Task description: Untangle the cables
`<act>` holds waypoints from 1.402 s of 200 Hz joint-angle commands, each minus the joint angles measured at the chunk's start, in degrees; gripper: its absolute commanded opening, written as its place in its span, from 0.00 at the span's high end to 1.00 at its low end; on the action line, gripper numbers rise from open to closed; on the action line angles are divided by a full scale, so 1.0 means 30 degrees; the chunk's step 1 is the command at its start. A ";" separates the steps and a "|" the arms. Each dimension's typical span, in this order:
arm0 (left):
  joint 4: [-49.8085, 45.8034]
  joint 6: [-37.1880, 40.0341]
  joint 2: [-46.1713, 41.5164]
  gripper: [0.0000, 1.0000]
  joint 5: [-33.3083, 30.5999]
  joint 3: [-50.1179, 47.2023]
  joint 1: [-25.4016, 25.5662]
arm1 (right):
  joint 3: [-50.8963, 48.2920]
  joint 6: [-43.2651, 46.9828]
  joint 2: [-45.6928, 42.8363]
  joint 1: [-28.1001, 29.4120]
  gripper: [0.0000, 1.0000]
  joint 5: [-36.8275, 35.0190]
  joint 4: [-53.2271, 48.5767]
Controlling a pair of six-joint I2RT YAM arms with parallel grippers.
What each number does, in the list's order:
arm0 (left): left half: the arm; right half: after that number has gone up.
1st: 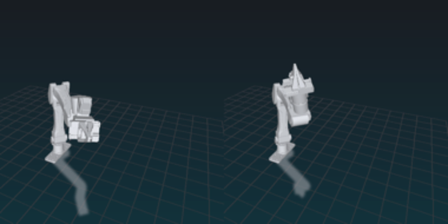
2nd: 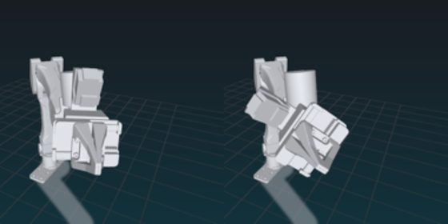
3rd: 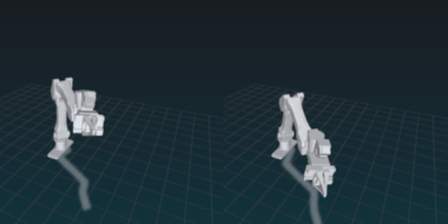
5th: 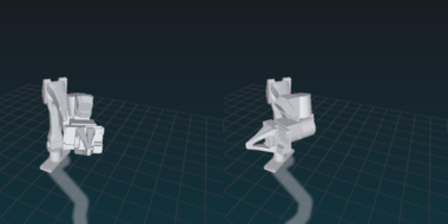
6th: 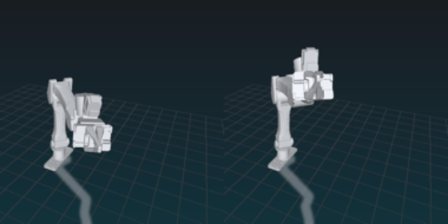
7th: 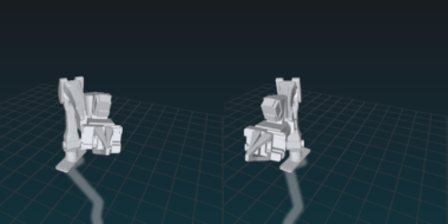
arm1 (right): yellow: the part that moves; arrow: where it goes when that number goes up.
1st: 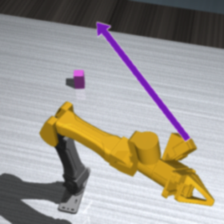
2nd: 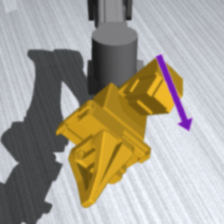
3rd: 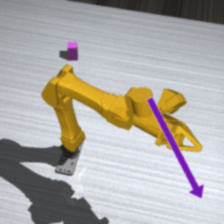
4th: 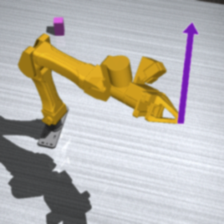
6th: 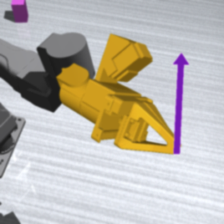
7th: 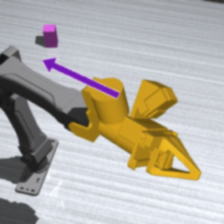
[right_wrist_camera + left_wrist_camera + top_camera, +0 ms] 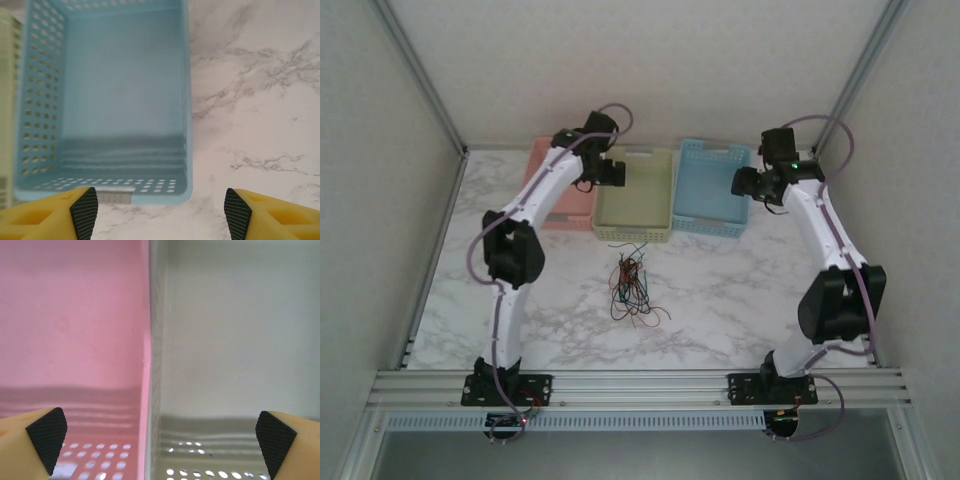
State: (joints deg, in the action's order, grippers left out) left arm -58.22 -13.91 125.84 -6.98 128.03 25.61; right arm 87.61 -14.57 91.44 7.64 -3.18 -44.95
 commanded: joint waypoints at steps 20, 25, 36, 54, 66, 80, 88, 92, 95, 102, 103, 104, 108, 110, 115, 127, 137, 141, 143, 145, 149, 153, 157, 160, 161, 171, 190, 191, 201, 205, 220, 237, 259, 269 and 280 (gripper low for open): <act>0.3607 -0.0084 -0.7676 0.00 -0.0574 -0.5071 -0.0096 | -0.2916 -0.1163 -0.3492 0.0800 0.38 0.4790 0.1468; 0.4037 -0.0241 -0.8762 0.00 -0.0576 -0.6048 -0.0098 | -0.3308 -0.1299 -0.3859 0.1058 0.39 0.5273 0.1638; 0.4853 -0.0605 -1.0952 0.00 -0.0133 -0.8448 -0.0154 | -0.4392 -0.1595 -0.4712 0.1784 0.42 0.6191 0.2225; 0.6032 -0.1587 -1.4830 0.00 0.1059 -1.2635 -0.0436 | -0.6581 -0.2016 -0.6051 0.2947 0.45 0.7631 0.3617; 0.6894 -0.2326 -1.7485 0.00 0.1888 -1.5531 -0.0563 | -0.7896 -0.2015 -0.6747 0.3726 0.47 0.8847 0.4810; 0.7394 -0.3168 -2.0241 0.00 0.3100 -1.8429 -0.0610 | -0.8958 -0.1584 -0.7218 0.5017 0.48 0.8768 0.5784; 0.7454 -0.3644 -2.1521 0.00 0.3955 -1.9766 -0.0592 | -0.9306 -0.1128 -0.7195 0.5868 0.49 0.8351 0.6126; 0.7429 -0.3902 -2.2054 0.00 0.4299 -2.0405 -0.0572 | -0.9403 -0.0879 -0.7101 0.6313 0.49 0.8135 0.6219; 0.7383 -0.4132 -2.2399 0.00 0.4541 -2.0849 -0.0571 | -0.9455 -0.0688 -0.6976 0.6654 0.50 0.7972 0.6311; 0.7335 -0.4617 -2.3301 0.00 0.5187 -2.1882 -0.0566 | -0.9569 -0.0094 -0.6668 0.7381 0.51 0.7614 0.6546; 0.7335 -0.4677 -2.3439 0.00 0.5281 -2.2040 -0.0566 | -0.9587 0.0008 -0.6621 0.7500 0.51 0.7545 0.6561; 0.7335 -0.4737 -2.3567 0.00 0.5386 -2.2192 -0.0566 | -0.9596 0.0088 -0.6553 0.7618 0.52 0.7481 0.6597; 0.7342 -0.5001 -2.4112 0.00 0.5800 -2.2805 -0.0566 | -0.9604 0.0451 -0.6347 0.8125 0.52 0.7216 0.6679; 0.7366 -0.5141 -2.4356 0.00 0.5986 -2.3118 -0.0566 | -0.9605 0.0613 -0.6231 0.8317 0.52 0.7082 0.6718; 0.7444 -0.5510 -2.4954 0.00 0.6427 -2.3867 -0.0566 | -0.9541 0.1055 -0.5914 0.8884 0.52 0.6696 0.6770; 0.7518 -0.6221 -2.6304 0.01 0.7558 -2.5427 -0.0566 | -0.9430 0.1675 -0.5253 0.9643 0.52 0.6497 0.7163; 0.7308 -0.6675 -2.7425 0.01 0.8118 -2.6411 -0.0566 | -0.9541 0.2220 -0.4645 1.0047 0.51 0.7054 0.7959; 0.7227 -0.6878 -2.7843 0.02 0.8295 -2.6796 -0.0566 | -0.9573 0.2454 -0.4418 1.0219 0.51 0.7115 0.8256; 0.7191 -0.6994 -2.8065 0.02 0.8360 -2.6994 -0.0566 | -0.9560 0.2563 -0.4291 1.0306 0.51 0.7122 0.8365; 0.7174 -0.7111 -2.8289 0.02 0.8465 -2.7190 -0.0566 | -0.9528 0.2723 -0.4135 1.0393 0.52 0.7102 0.8465; 0.7157 -0.7345 -2.8690 0.02 0.8668 -2.7572 -0.0566 | -0.9402 0.3084 -0.3834 1.0611 0.52 0.6999 0.8551; 0.7132 -0.7579 -2.9105 0.02 0.8842 -2.7960 -0.0552 | -0.9193 0.3538 -0.3518 1.0846 0.52 0.6877 0.8476; 0.7104 -0.7772 -2.9461 0.03 0.9026 -2.8316 -0.0549 | -0.8924 0.4021 -0.3132 1.1077 0.52 0.6798 0.8342; 0.7017 -0.7918 -2.9755 0.03 0.9123 -2.8514 -0.0539 | -0.8714 0.4422 -0.2855 1.1212 0.52 0.6732 0.8209; 0.6971 -0.7969 -2.9831 0.03 0.9139 -2.8607 -0.0552 | -0.8647 0.4478 -0.2751 1.1262 0.52 0.6723 0.8168; 0.6315 -0.8344 -3.0625 0.03 0.9091 -2.9108 -0.0537 | -0.7972 0.5563 -0.1744 1.1511 0.52 0.6562 0.7778; 0.5194 -0.8667 -3.2035 0.03 0.9004 -2.9584 -0.0537 | -0.7179 0.7766 -0.0308 1.1545 0.52 0.8021 0.7308; 0.5166 -0.8680 -3.2069 0.03 0.9006 -2.9597 -0.0537 | -0.7176 0.7893 -0.0247 1.1545 0.52 0.8129 0.7307; 0.5195 -0.8998 -3.2619 0.03 0.9354 -2.9776 -0.0537 | -0.7174 0.8918 0.0161 1.1545 0.52 0.8619 0.7595; 0.5145 -0.9091 -3.2747 0.03 0.9426 -2.9763 -0.0537 | -0.7166 0.9200 0.0309 1.1545 0.53 0.8578 0.7717; 0.4752 -0.8929 -3.2927 0.03 0.9473 -2.9610 -0.0537 | -0.6985 0.9979 0.0823 1.1542 0.54 0.7988 0.7979; 0.4845 -0.8980 -3.2877 0.02 0.9516 -2.9668 -0.0537 | -0.6597 1.0884 0.1517 1.1542 0.54 0.7501 0.7562; 0.4812 -0.8986 -3.2893 0.02 0.9425 -2.9661 -0.0537 | -0.5836 1.1391 0.2489 1.1531 0.60 0.7784 0.6697; 0.4799 -0.8987 -3.2965 0.02 0.9374 -2.9668 -0.0537 | -0.5848 1.1339 0.2620 1.1545 0.62 0.7811 0.6846; 0.4794 -0.8985 -3.2982 0.02 0.9359 -2.9670 -0.0537 | -0.5951 1.1303 0.2682 1.1546 0.62 0.7761 0.7043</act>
State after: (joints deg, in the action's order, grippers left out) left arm -42.63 -39.88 27.42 19.97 39.40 23.90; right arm 68.47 16.64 98.39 42.04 19.59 -22.72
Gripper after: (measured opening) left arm 0.975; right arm 0.385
